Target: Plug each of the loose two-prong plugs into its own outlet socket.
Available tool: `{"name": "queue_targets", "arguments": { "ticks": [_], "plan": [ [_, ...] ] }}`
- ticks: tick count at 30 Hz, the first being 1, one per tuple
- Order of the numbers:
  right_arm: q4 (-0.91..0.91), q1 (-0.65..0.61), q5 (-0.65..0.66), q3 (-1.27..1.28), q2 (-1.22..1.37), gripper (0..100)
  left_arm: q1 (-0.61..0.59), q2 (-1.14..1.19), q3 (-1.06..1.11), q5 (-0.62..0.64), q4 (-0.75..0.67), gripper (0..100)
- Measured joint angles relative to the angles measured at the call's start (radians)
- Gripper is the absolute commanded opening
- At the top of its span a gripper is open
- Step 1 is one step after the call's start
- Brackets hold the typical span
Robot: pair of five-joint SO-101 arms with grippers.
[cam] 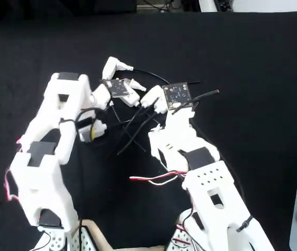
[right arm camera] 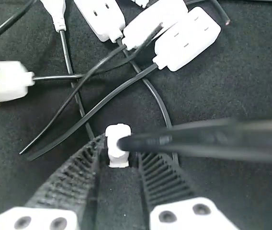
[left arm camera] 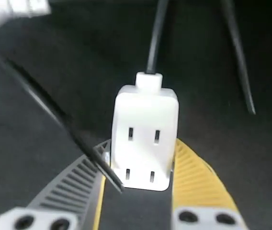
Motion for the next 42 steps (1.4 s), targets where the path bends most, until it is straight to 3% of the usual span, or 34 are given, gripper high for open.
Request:
{"name": "queue_targets", "arguments": {
  "ticks": [8, 14, 20, 23, 29, 36, 42],
  "plan": [
    [0.000, 0.000, 0.000, 0.000, 0.000, 1.2, -0.034, -0.244, 0.295, 0.015, -0.018, 5],
    [0.015, 0.000, 0.000, 0.000, 0.000, 1.2, -0.006, -0.431, 0.611, 0.115, -0.235, 5],
    [0.015, -0.002, 0.000, 0.000, 0.000, 1.2, 0.083, -0.623, 0.835, 0.284, -0.351, 5],
    [0.015, -0.006, 0.000, 0.000, 0.000, 1.2, 0.137, -0.675, 0.865, 0.382, -0.361, 8],
    [0.015, -0.003, 0.000, 0.000, 0.000, 1.2, 0.183, -0.698, 0.870, 0.508, -0.364, 23],
    [0.015, -0.003, 0.000, 0.000, 0.000, 1.2, 0.169, -0.709, 0.868, 0.519, -0.359, 17],
    [0.015, -0.009, 0.000, 0.000, 0.000, 1.2, 0.052, -0.721, 0.756, 0.522, -0.244, 5]
  ]
}}
